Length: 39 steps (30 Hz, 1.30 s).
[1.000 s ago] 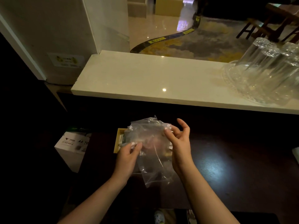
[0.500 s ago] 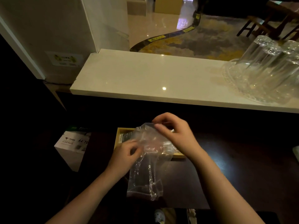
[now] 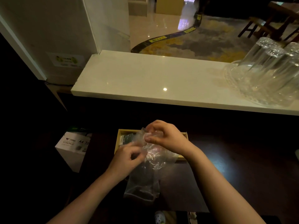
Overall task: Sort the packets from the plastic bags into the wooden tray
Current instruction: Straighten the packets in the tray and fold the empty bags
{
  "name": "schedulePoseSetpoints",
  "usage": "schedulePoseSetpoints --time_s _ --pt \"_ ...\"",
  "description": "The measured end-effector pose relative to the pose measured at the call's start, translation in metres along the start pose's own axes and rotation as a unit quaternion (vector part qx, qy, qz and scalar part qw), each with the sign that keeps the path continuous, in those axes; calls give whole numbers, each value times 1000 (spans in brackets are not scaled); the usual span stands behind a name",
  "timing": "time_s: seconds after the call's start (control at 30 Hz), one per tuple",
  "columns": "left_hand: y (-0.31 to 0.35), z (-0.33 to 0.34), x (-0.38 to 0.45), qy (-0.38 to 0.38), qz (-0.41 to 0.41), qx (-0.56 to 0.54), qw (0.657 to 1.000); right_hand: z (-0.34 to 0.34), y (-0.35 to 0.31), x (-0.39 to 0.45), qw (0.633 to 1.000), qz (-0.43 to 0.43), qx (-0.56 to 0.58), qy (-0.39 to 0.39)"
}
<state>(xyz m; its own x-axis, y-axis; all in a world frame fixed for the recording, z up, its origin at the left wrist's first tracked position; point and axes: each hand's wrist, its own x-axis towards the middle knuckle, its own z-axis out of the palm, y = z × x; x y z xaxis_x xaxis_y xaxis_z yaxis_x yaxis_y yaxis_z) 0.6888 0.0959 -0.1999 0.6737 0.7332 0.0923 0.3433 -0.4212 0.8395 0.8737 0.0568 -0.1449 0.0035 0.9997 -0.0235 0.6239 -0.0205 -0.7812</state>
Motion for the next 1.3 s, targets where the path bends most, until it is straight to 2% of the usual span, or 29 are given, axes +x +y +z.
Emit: schedulePoseSetpoints --time_s 0.07,0.2,0.27,0.33,0.37,0.53,0.6,0.67,0.7,0.73,0.77,0.8,0.83,0.87,0.93,1.0,1.07,1.17,1.23,1.3 --pt "0 0 1 -11 -4 12 1000 0 -3 3 999 -18 29 -28" --pt "0 2 0 -52 -11 30 998 -2 -5 10 996 11 31 -78" --pt "0 1 1 -72 -8 8 997 -2 -3 14 998 9 55 -28" --pt "0 0 3 -84 -17 -18 996 -4 3 17 991 20 126 28" --pt "2 -1 3 -82 -26 -40 995 -6 8 17 987 37 153 31" --pt "-8 -15 3 -53 -101 -155 981 -18 32 3 987 107 72 -94" --pt "-9 -18 4 -60 -115 -185 974 -20 37 -3 983 102 137 -70" --pt "-4 -19 4 -41 -126 -212 968 -16 38 -7 974 114 195 -6" --pt "-2 -19 4 -25 -132 -230 964 -13 40 -7 960 130 246 32" --pt "1 -19 5 -11 -139 -252 958 -9 42 -9 926 151 339 60" --pt "1 -19 6 6 -147 -272 951 -5 45 -10 874 173 449 69" --pt "2 -20 7 17 -151 -282 947 1 50 -11 822 179 538 58" --pt "2 -21 7 23 -155 -284 946 8 52 -16 788 182 588 36" --pt "3 -23 8 28 -156 -281 947 15 48 -23 781 190 594 -6" --pt "2 -24 10 45 -159 -270 948 31 42 -34 809 228 537 -69" --pt "1 -25 11 60 -161 -255 952 41 30 -36 858 242 440 -107" --pt "0 -25 10 68 -182 -264 945 46 26 -33 884 241 393 -79" --pt "2 -29 10 88 -189 -315 926 44 26 -29 868 259 424 7" --pt "1 -31 7 64 -203 -372 903 41 26 -28 873 244 420 42" --pt "0 -29 4 21 -259 -379 888 40 24 -28 881 233 404 72"
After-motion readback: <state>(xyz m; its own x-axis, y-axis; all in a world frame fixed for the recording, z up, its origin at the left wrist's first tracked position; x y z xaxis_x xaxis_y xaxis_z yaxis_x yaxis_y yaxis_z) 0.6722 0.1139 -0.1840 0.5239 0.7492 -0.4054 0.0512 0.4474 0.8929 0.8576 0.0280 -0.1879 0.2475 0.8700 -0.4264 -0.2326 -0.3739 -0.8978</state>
